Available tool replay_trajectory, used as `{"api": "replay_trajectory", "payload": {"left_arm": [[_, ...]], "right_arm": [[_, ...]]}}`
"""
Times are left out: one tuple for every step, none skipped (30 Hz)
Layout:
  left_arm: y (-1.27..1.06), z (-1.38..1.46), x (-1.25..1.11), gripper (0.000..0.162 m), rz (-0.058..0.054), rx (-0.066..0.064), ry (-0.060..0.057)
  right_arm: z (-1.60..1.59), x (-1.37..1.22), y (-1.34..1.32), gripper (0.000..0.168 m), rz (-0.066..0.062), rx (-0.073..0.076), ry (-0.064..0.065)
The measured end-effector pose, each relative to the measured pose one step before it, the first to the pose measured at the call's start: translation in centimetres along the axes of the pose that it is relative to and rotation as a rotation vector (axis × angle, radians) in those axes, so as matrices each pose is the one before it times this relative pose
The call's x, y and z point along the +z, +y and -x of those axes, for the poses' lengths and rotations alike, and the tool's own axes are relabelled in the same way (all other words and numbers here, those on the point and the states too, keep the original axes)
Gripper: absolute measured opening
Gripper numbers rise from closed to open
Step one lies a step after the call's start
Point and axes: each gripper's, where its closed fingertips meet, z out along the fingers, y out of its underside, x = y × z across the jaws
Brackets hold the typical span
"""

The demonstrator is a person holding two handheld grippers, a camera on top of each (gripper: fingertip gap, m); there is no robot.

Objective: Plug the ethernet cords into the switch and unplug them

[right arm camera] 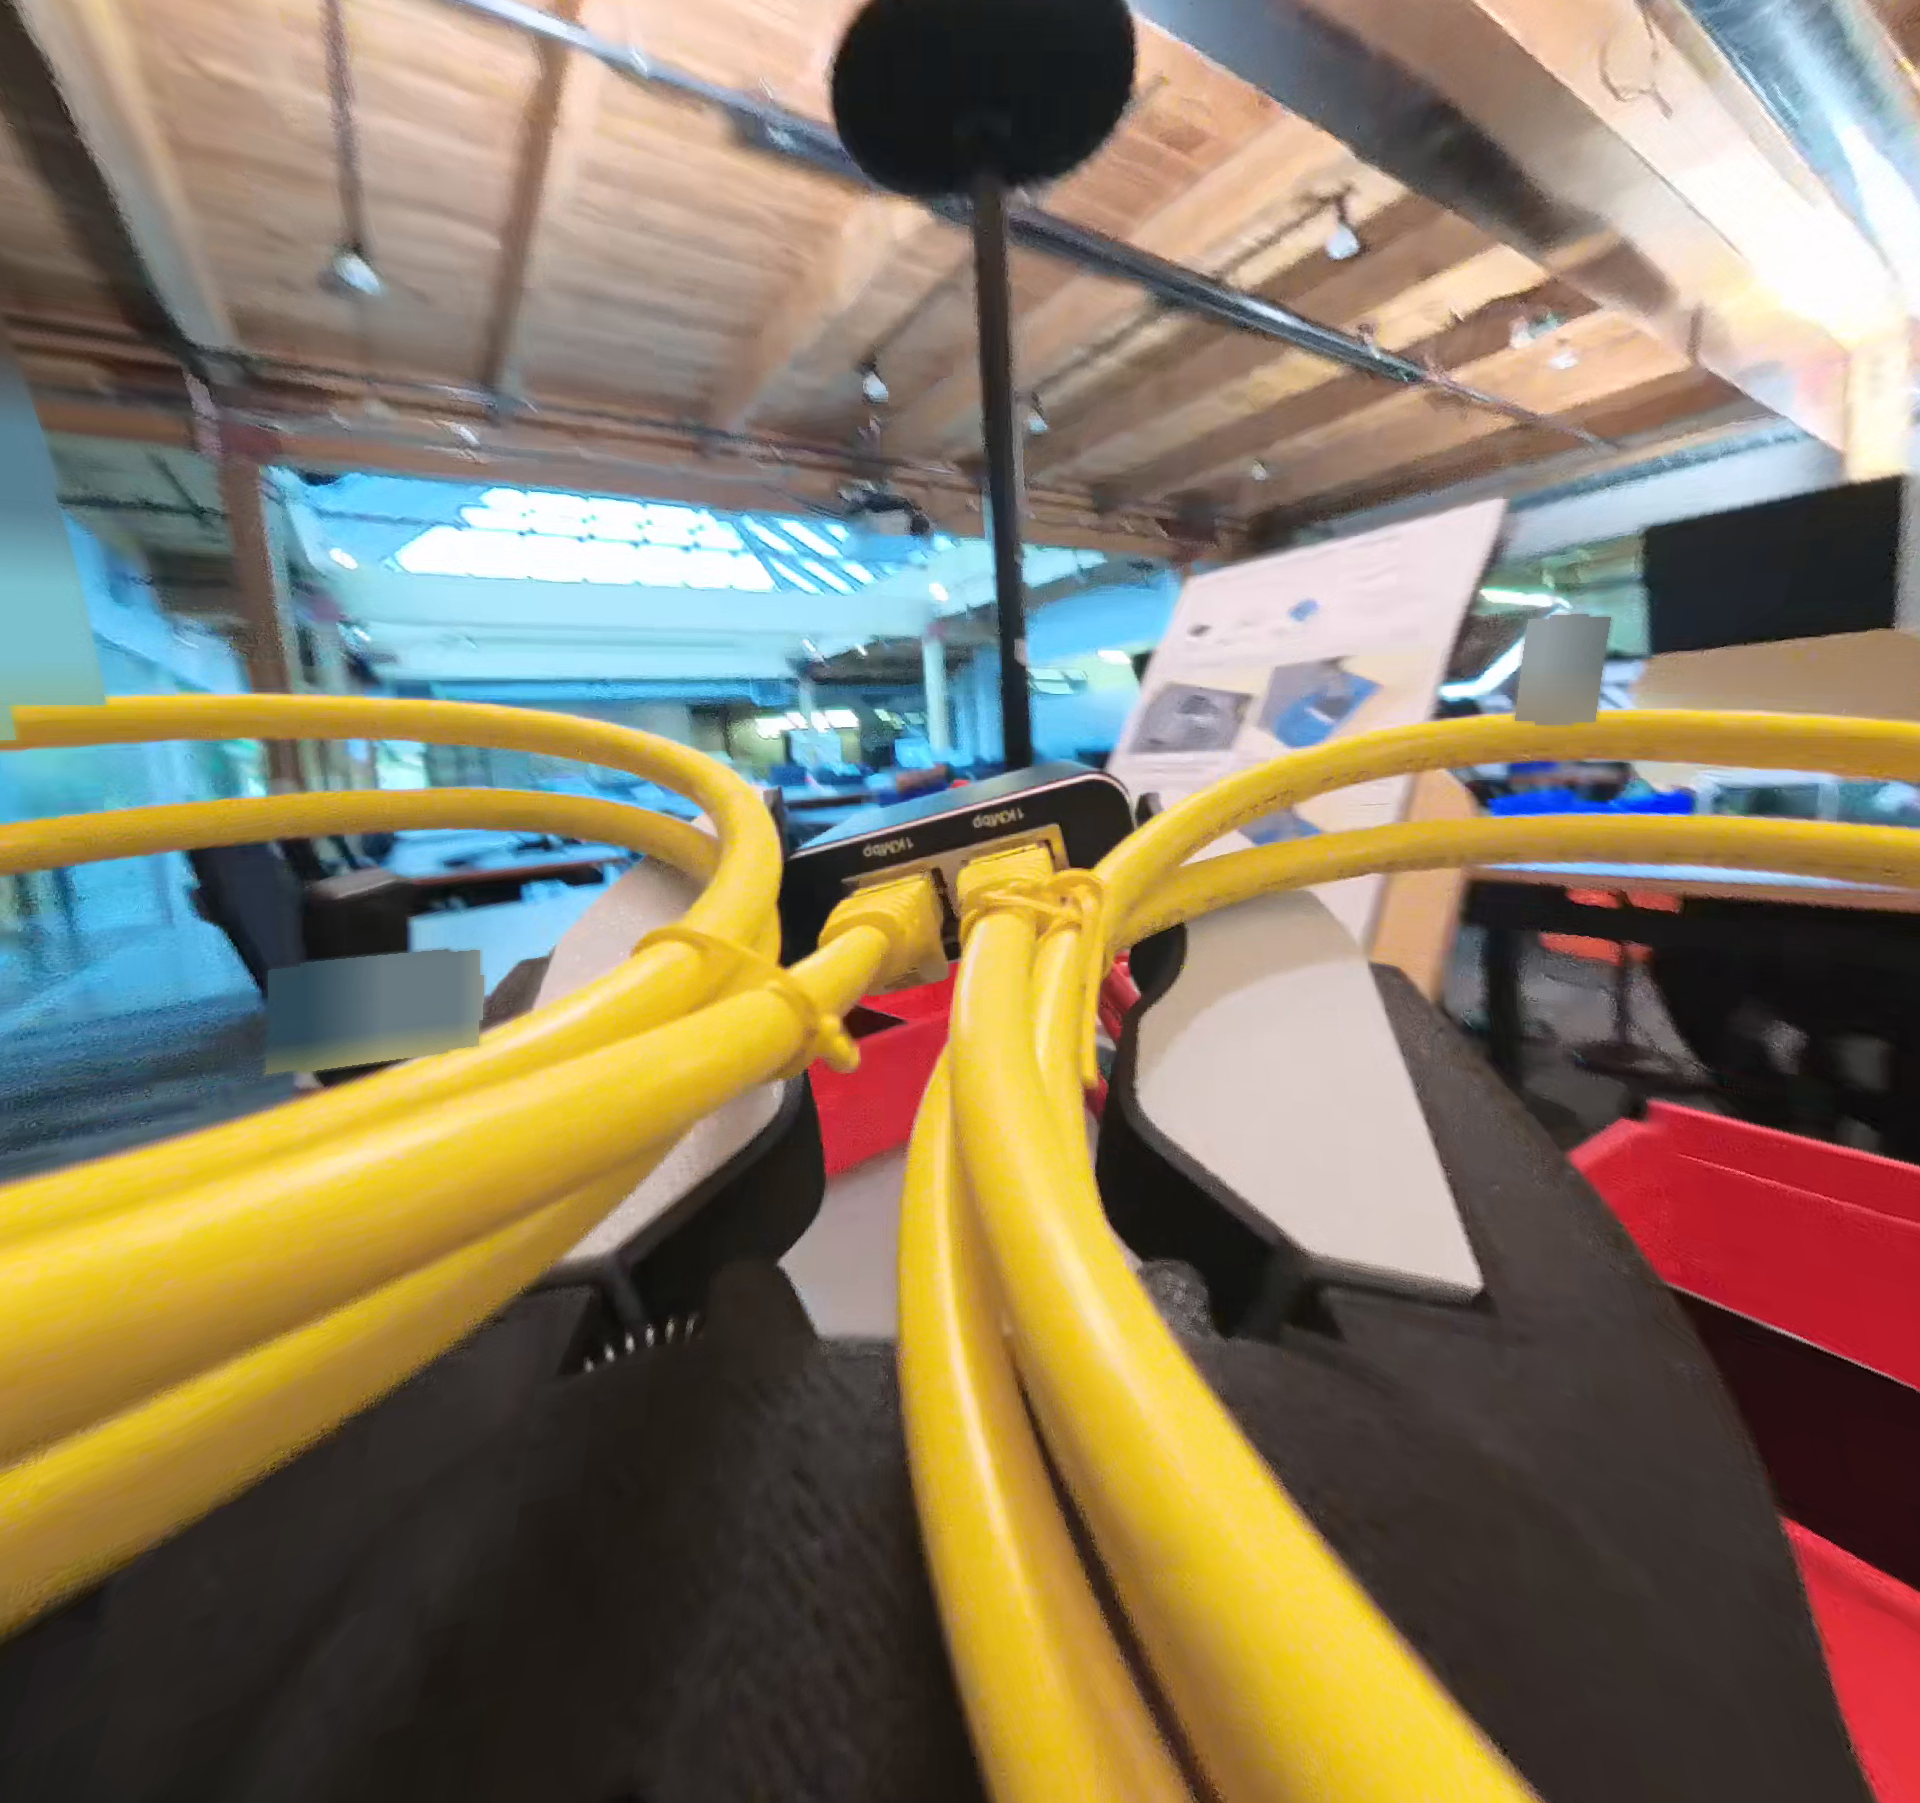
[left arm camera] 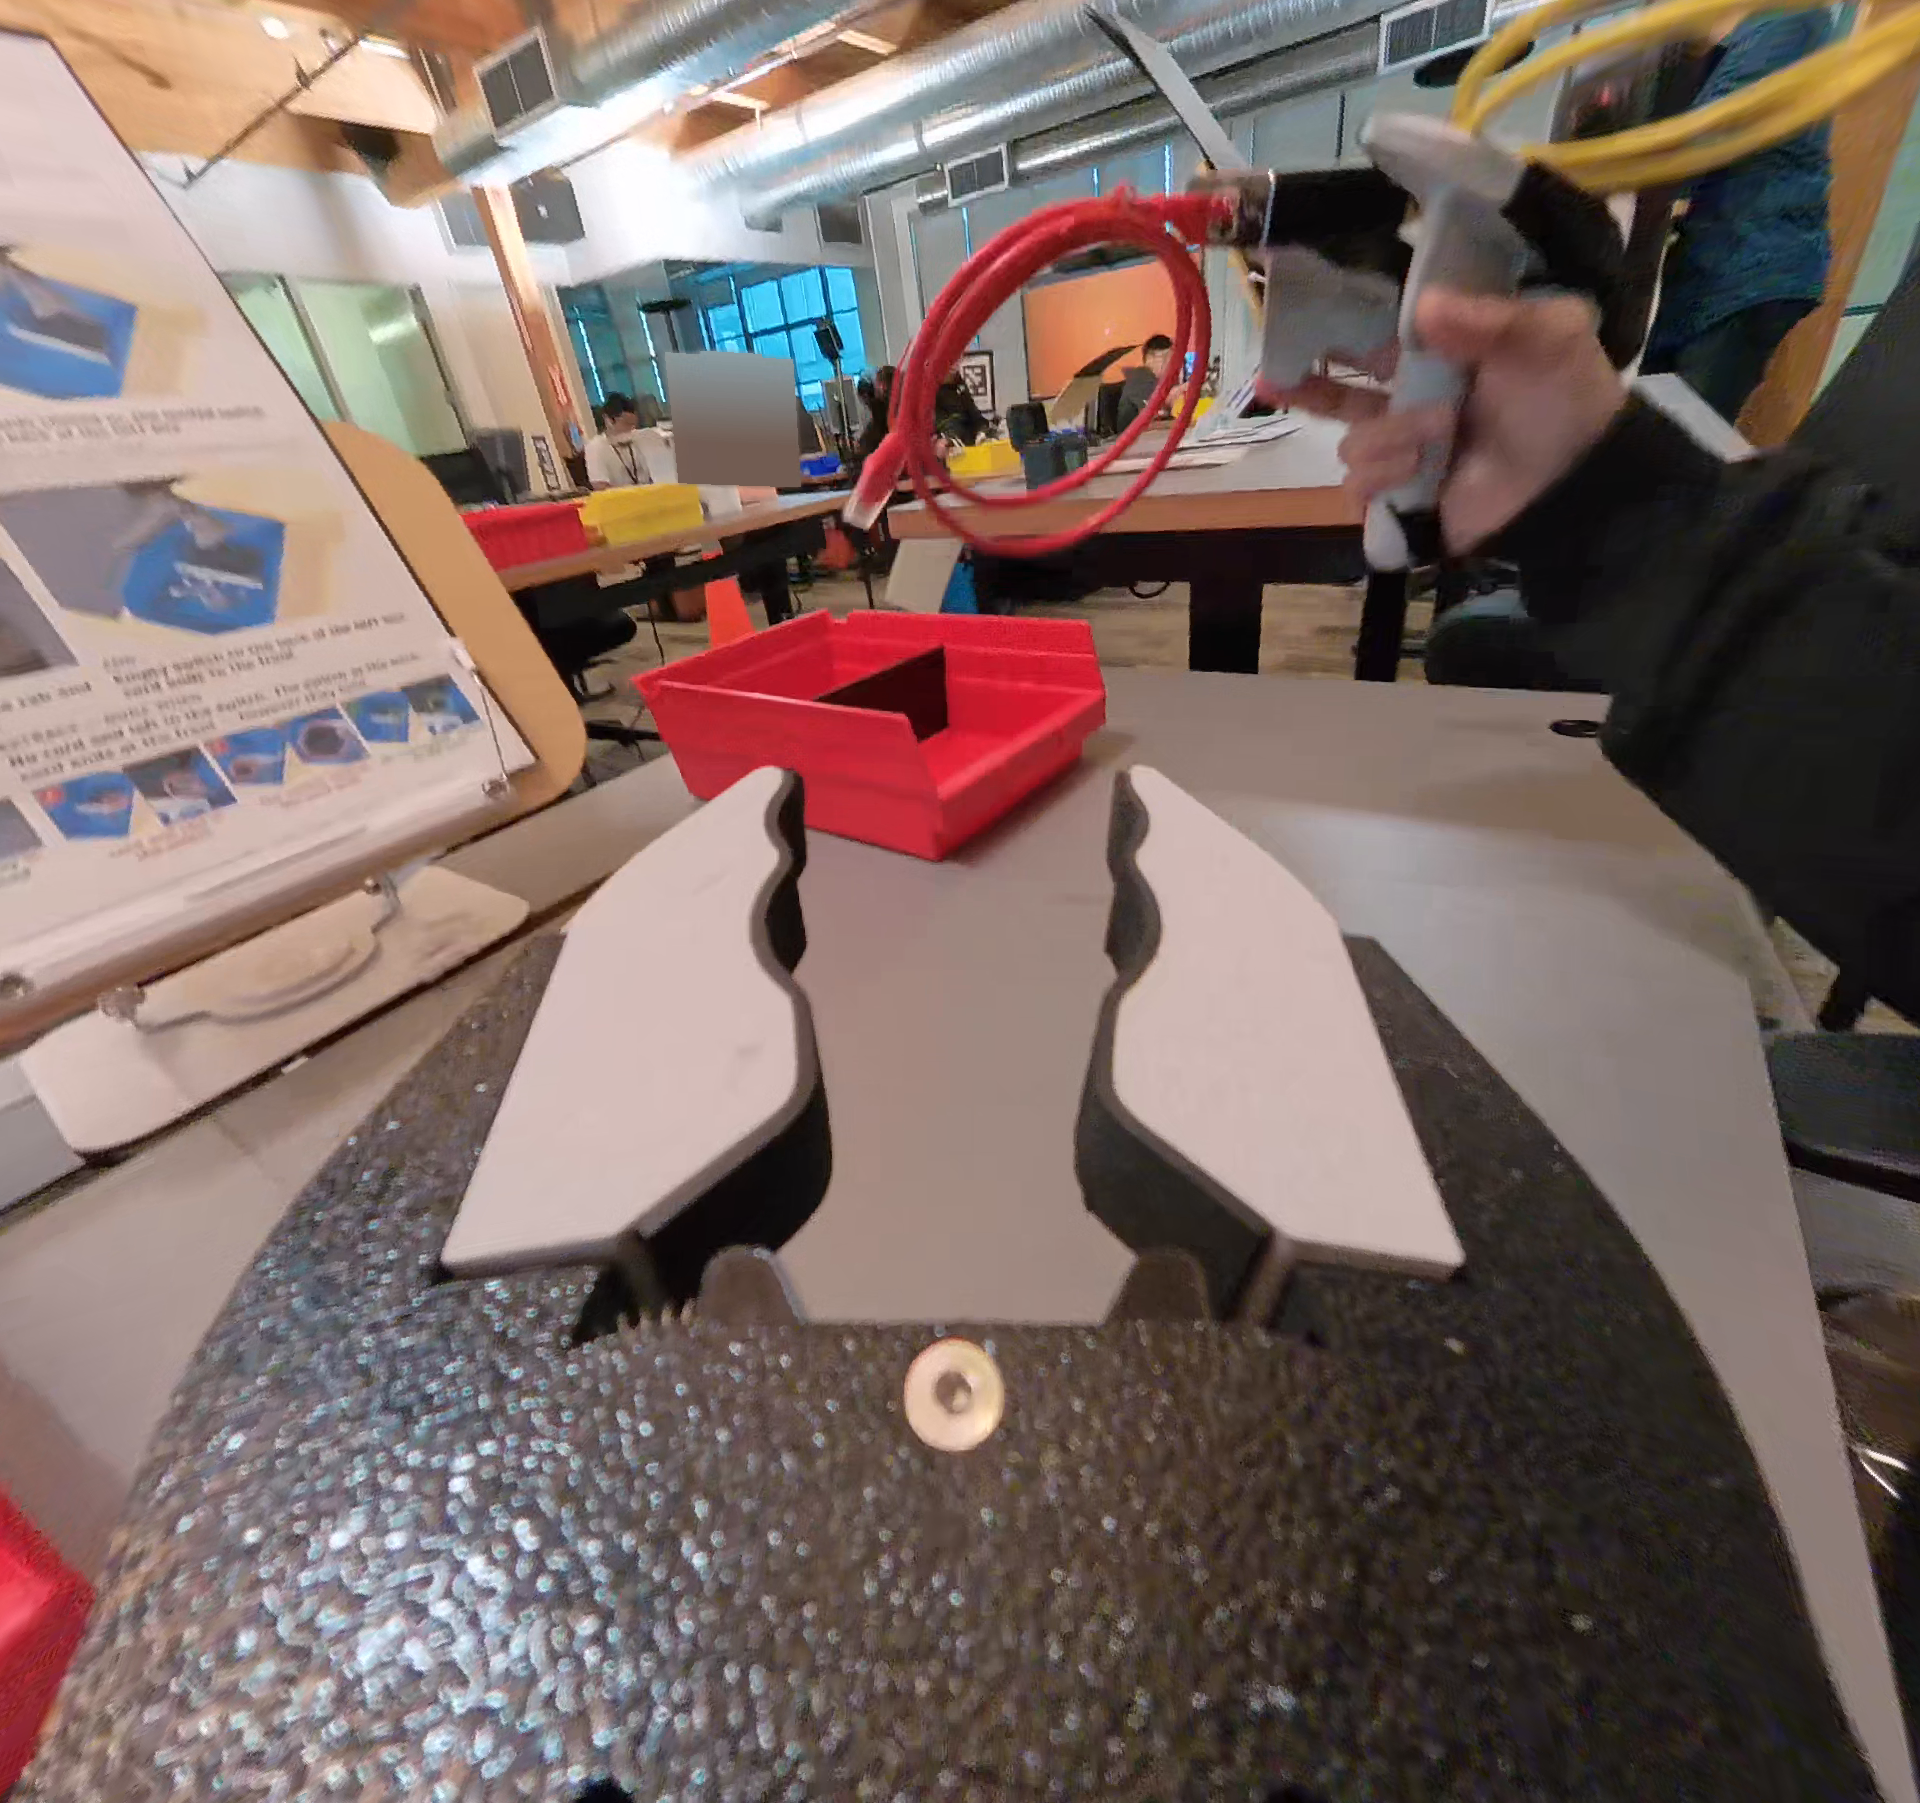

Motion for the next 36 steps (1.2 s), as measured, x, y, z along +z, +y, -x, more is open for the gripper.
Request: {"api": "replay_trajectory", "payload": {"left_arm": [[0.361,0.081,-0.419,0.055,0.0051,-0.0145,0.0030],[0.298,0.169,-0.402,0.055,0.0025,-0.0142,-0.0016],[0.263,0.194,-0.354,0.055,0.0005,-0.0135,-0.0029],[0.228,0.205,-0.277,0.054,-0.0024,-0.0148,-0.0022],[0.144,0.201,-0.209,0.054,-0.0071,-0.0168,-0.0035],[0.063,0.199,-0.148,0.054,-0.0114,-0.0170,-0.0055],[0.042,0.160,-0.097,0.053,-0.0113,-0.0156,-0.0044],[0.083,0.075,-0.060,0.053,-0.0060,-0.0132,0.0003],[0.148,-0.019,-0.032,0.053,0.0008,-0.0095,0.0055],[0.212,-0.069,-0.008,0.053,0.0067,-0.0047,0.0079],[0.242,-0.078,-0.011,0.053,0.0111,-0.0004,0.0067],[0.247,-0.065,-0.019,0.053,0.0138,0.0017,0.0047],[0.222,-0.065,-0.027,0.053,0.0150,0.0031,0.0037],[0.192,-0.082,-0.018,0.053,0.0128,0.0044,0.0048],[0.138,-0.076,-0.020,0.052,0.0089,0.0039,0.0042],[0.121,-0.036,0.002,0.052,0.0068,0.0017,0.0008],[0.120,-0.033,0.024,0.052,0.0059,-0.0003,0.0007],[0.133,-0.083,0.022,0.052,0.0062,-0.0009,0.0042],[0.174,-0.097,0.019,0.052,0.0078,-0.0004,0.0058],[0.210,-0.050,0.005,0.052,0.0099,0.0009,0.0029],[0.217,-0.016,-0.010,0.052,0.0113,0.0027,0.0003],[0.217,0.000,-0.010,0.052,0.0105,0.0040,0.0013],[0.159,-0.014,-0.014,0.052,0.0077,0.0026,0.0026],[0.093,0.000,-0.009,0.052,0.0041,-0.0006,0.0025],[0.061,0.031,0.017,0.052,0.0016,-0.0033,0.0021],[0.067,0.028,0.035,0.052,0.0013,-0.0050,0.0025],[0.079,0.018,0.056,0.052,0.0023,-0.0052,0.0039],[0.103,-0.027,0.066,0.052,0.0035,-0.0040,0.0061],[0.142,-0.081,0.077,0.051,0.0050,-0.0028,0.0083],[0.173,-0.117,0.071,0.051,0.0067,-0.0024,0.0099],[0.203,-0.140,0.072,0.051,0.0083,-0.0026,0.0113],[0.208,-0.149,0.076,0.051,0.0096,-0.0023,0.0117],[0.214,-0.126,0.069,0.051,0.0094,-0.0018,0.0102],[0.180,-0.082,0.070,0.051,0.0076,-0.0014,0.0075],[0.177,-0.066,0.089,0.051,0.0059,-0.0021,0.0070],[0.148,-0.086,0.135,0.051,0.0049,-0.0048,0.0100]], "right_arm": [[-1.058,-0.007,-1.062,0.066,0.0439,-0.0193,0.0318],[-1.350,0.060,-0.952,0.066,0.0376,-0.0242,0.0442],[-1.434,0.193,-0.611,0.065,0.0434,-0.0217,0.0358],[-1.392,0.361,-0.060,0.065,0.0669,-0.0090,0.0211],[-1.419,0.489,0.268,0.065,0.0751,-0.0144,0.0205],[-1.431,0.630,0.608,0.065,0.0775,-0.0135,0.0188],[-1.254,0.801,1.026,0.065,0.0886,0.0027,0.0042],[-1.144,0.960,1.228,0.065,0.0886,0.0084,0.0004],[-1.143,1.076,1.223,0.065,0.0742,0.0016,0.0084],[-1.120,1.190,1.291,0.064,0.0680,0.0018,0.0123],[-1.070,1.262,1.326,0.065,0.0636,-0.0042,0.0149],[-1.036,1.282,1.245,0.064,0.0546,0.0025,0.0209],[-0.887,1.281,1.000,0.065,0.0368,-0.0020,0.0237],[-0.585,1.250,0.738,0.065,0.0144,-0.0100,0.0153],[-0.415,1.237,0.707,0.065,0.0097,0.0128,0.0082],[-0.428,1.206,0.790,0.065,0.0192,0.0396,0.0061],[-0.169,1.129,0.755,0.065,0.0235,0.0481,-0.0104],[0.151,0.994,0.504,0.066,0.0141,0.0424,-0.0275],[0.145,0.829,0.227,0.066,0.0018,0.0423,-0.0236],[-0.146,0.625,0.054,0.066,-0.0037,0.0405,-0.0028],[-0.225,0.467,-0.059,0.065,-0.0122,0.0393,0.0025],[-0.162,0.378,0.048,0.065,-0.0069,0.0473,-0.0066],[-0.076,0.367,0.069,0.065,-0.0102,0.0627,-0.0207],[-0.207,0.299,0.180,0.065,-0.0080,0.0724,-0.0153],[-0.335,0.188,0.275,0.066,0.0006,0.0684,-0.0104],[-0.448,0.090,0.369,0.067,0.0112,0.0546,-0.0020],[-0.393,0.001,0.352,0.067,0.0134,0.0372,0.0004],[-0.211,-0.032,0.387,0.066,0.0200,0.0277,-0.0049],[-0.127,-0.064,0.669,0.066,0.0454,0.0150,-0.0092],[-0.266,-0.082,0.966,0.066,0.0709,0.0025,0.0008],[-0.408,-0.096,0.999,0.067,0.0751,-0.0057,0.0132],[-0.301,-0.115,0.794,0.067,0.0602,-0.0013,0.0126],[-0.306,-0.143,0.584,0.066,0.0538,-0.0021,0.0210],[-0.372,-0.191,0.313,0.066,0.0436,-0.0047,0.0331],[-0.307,-0.197,-0.043,0.065,0.0242,-0.0029,0.0327],[-0.090,-0.151,-0.107,0.065,0.0229,0.0064,0.0144]]}}
